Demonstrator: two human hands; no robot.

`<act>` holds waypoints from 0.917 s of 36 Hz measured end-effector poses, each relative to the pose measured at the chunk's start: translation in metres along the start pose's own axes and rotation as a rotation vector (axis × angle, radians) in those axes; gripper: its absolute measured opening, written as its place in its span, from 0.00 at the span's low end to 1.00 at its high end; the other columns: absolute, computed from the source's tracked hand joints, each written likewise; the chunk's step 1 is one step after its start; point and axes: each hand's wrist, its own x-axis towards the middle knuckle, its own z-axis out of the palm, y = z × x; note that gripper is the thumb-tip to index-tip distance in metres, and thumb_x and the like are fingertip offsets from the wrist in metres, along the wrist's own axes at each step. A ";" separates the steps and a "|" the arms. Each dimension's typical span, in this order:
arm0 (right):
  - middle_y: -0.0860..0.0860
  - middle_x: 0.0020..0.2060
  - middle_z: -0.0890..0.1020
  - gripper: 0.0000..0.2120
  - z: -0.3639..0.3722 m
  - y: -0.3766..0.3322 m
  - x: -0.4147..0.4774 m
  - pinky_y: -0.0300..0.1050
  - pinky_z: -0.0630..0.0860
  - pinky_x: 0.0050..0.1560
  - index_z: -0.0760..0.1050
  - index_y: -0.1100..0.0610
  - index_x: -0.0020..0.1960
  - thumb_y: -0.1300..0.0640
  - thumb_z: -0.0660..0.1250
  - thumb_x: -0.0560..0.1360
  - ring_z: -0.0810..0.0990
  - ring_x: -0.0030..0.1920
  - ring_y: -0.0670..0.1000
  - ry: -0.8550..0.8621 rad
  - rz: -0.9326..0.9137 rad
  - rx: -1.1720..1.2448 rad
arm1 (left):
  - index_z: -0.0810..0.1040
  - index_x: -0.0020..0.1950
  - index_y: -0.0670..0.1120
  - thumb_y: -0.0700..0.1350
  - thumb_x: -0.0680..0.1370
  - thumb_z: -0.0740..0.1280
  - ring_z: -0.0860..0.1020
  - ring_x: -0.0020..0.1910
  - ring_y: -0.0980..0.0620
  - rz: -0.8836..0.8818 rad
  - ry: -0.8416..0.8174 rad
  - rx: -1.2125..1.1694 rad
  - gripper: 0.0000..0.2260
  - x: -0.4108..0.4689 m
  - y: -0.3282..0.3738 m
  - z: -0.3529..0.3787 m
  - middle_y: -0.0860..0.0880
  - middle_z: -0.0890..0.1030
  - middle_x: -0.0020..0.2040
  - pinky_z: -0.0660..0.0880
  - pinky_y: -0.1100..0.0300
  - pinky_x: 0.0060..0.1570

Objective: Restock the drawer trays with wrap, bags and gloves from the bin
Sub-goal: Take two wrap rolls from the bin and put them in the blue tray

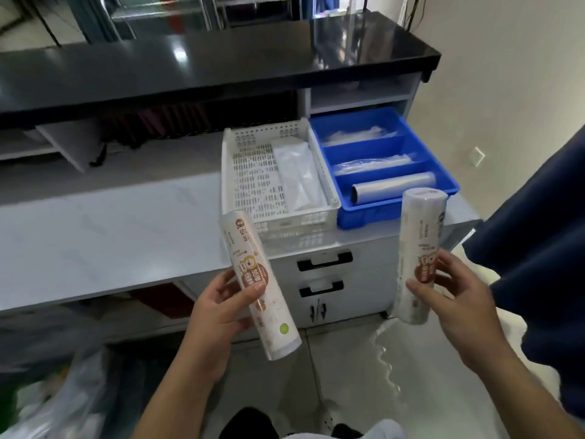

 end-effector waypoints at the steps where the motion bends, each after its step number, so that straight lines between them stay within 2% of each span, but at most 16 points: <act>1: 0.41 0.54 0.82 0.27 -0.007 0.002 0.006 0.31 0.79 0.41 0.74 0.46 0.66 0.57 0.76 0.69 0.81 0.54 0.42 0.011 -0.006 -0.002 | 0.79 0.64 0.48 0.47 0.62 0.79 0.84 0.54 0.44 -0.008 -0.009 0.005 0.31 0.004 0.001 0.006 0.46 0.85 0.55 0.82 0.49 0.45; 6: 0.38 0.56 0.80 0.30 -0.030 -0.001 0.035 0.28 0.78 0.42 0.72 0.46 0.69 0.58 0.75 0.69 0.79 0.56 0.37 0.042 -0.027 -0.033 | 0.77 0.67 0.48 0.47 0.63 0.79 0.84 0.55 0.43 -0.023 -0.068 0.031 0.32 0.033 0.014 0.033 0.45 0.85 0.57 0.82 0.48 0.46; 8: 0.38 0.57 0.80 0.30 -0.038 -0.007 0.046 0.32 0.79 0.46 0.71 0.46 0.70 0.59 0.75 0.70 0.78 0.57 0.36 0.051 -0.045 -0.067 | 0.77 0.67 0.47 0.46 0.64 0.78 0.84 0.56 0.43 -0.029 -0.099 0.040 0.31 0.049 0.021 0.043 0.45 0.84 0.58 0.82 0.48 0.46; 10: 0.41 0.60 0.79 0.31 -0.047 -0.015 0.058 0.41 0.78 0.54 0.70 0.47 0.70 0.59 0.74 0.70 0.78 0.59 0.39 0.046 -0.057 -0.111 | 0.77 0.67 0.46 0.46 0.65 0.77 0.84 0.56 0.44 -0.031 -0.124 0.037 0.30 0.067 0.029 0.054 0.46 0.84 0.58 0.82 0.49 0.45; 12: 0.42 0.62 0.78 0.30 -0.055 -0.025 0.072 0.43 0.78 0.56 0.70 0.44 0.70 0.59 0.74 0.71 0.77 0.61 0.41 0.026 -0.084 -0.187 | 0.78 0.66 0.46 0.45 0.65 0.77 0.84 0.55 0.46 -0.023 -0.144 0.041 0.29 0.086 0.037 0.065 0.47 0.85 0.58 0.82 0.50 0.44; 15: 0.37 0.61 0.77 0.29 -0.067 -0.044 0.094 0.32 0.78 0.51 0.69 0.34 0.65 0.55 0.74 0.70 0.77 0.59 0.38 -0.037 -0.167 -0.329 | 0.79 0.64 0.48 0.48 0.64 0.77 0.84 0.55 0.46 -0.012 -0.183 0.063 0.28 0.117 0.047 0.081 0.48 0.85 0.57 0.83 0.49 0.45; 18: 0.34 0.60 0.75 0.27 -0.075 -0.065 0.120 0.27 0.77 0.46 0.67 0.31 0.64 0.45 0.70 0.67 0.75 0.59 0.35 -0.126 -0.162 -0.458 | 0.79 0.65 0.49 0.50 0.62 0.78 0.84 0.55 0.46 -0.034 -0.207 0.052 0.31 0.148 0.056 0.096 0.48 0.85 0.57 0.83 0.46 0.47; 20: 0.37 0.60 0.75 0.29 -0.079 -0.072 0.140 0.32 0.77 0.47 0.67 0.37 0.68 0.44 0.70 0.68 0.74 0.60 0.38 -0.168 -0.149 -0.610 | 0.80 0.63 0.50 0.51 0.62 0.78 0.84 0.55 0.47 -0.038 -0.223 0.047 0.30 0.168 0.061 0.104 0.49 0.85 0.57 0.82 0.46 0.48; 22: 0.42 0.62 0.76 0.30 -0.080 -0.077 0.161 0.38 0.76 0.50 0.67 0.44 0.71 0.50 0.73 0.71 0.74 0.59 0.40 -0.214 -0.185 -0.803 | 0.81 0.62 0.51 0.50 0.64 0.79 0.84 0.54 0.48 -0.038 -0.243 0.049 0.26 0.187 0.064 0.109 0.50 0.85 0.57 0.82 0.48 0.47; 25: 0.43 0.60 0.77 0.29 -0.077 -0.080 0.194 0.47 0.78 0.50 0.68 0.44 0.70 0.53 0.73 0.72 0.73 0.55 0.45 -0.323 -0.237 -0.987 | 0.82 0.60 0.53 0.49 0.68 0.77 0.85 0.53 0.49 -0.042 -0.275 0.050 0.21 0.211 0.065 0.113 0.50 0.85 0.56 0.81 0.54 0.41; 27: 0.38 0.59 0.75 0.29 -0.072 -0.078 0.215 0.47 0.76 0.51 0.65 0.42 0.71 0.51 0.72 0.73 0.70 0.55 0.42 -0.401 -0.201 -1.089 | 0.83 0.58 0.55 0.50 0.68 0.76 0.85 0.53 0.50 -0.056 -0.303 0.062 0.18 0.223 0.066 0.113 0.50 0.85 0.57 0.81 0.55 0.41; 30: 0.29 0.49 0.69 0.29 -0.058 -0.071 0.243 0.36 0.70 0.43 0.59 0.34 0.69 0.47 0.69 0.74 0.65 0.54 0.32 -0.522 -0.185 -1.202 | 0.83 0.59 0.55 0.50 0.68 0.76 0.84 0.54 0.49 -0.074 -0.320 0.074 0.19 0.239 0.067 0.110 0.50 0.85 0.57 0.81 0.51 0.44; 31: 0.27 0.47 0.66 0.29 -0.053 -0.069 0.251 0.35 0.69 0.42 0.58 0.33 0.68 0.45 0.69 0.74 0.63 0.54 0.28 -0.560 -0.180 -1.207 | 0.83 0.59 0.54 0.49 0.68 0.77 0.84 0.54 0.49 -0.079 -0.319 0.074 0.20 0.243 0.068 0.109 0.49 0.85 0.58 0.81 0.52 0.44; 33: 0.26 0.46 0.64 0.26 -0.045 -0.065 0.265 0.35 0.68 0.43 0.58 0.34 0.67 0.43 0.68 0.75 0.63 0.53 0.26 -0.645 -0.168 -1.211 | 0.83 0.60 0.52 0.49 0.68 0.76 0.84 0.54 0.49 -0.088 -0.311 0.065 0.21 0.248 0.068 0.106 0.49 0.85 0.58 0.82 0.53 0.43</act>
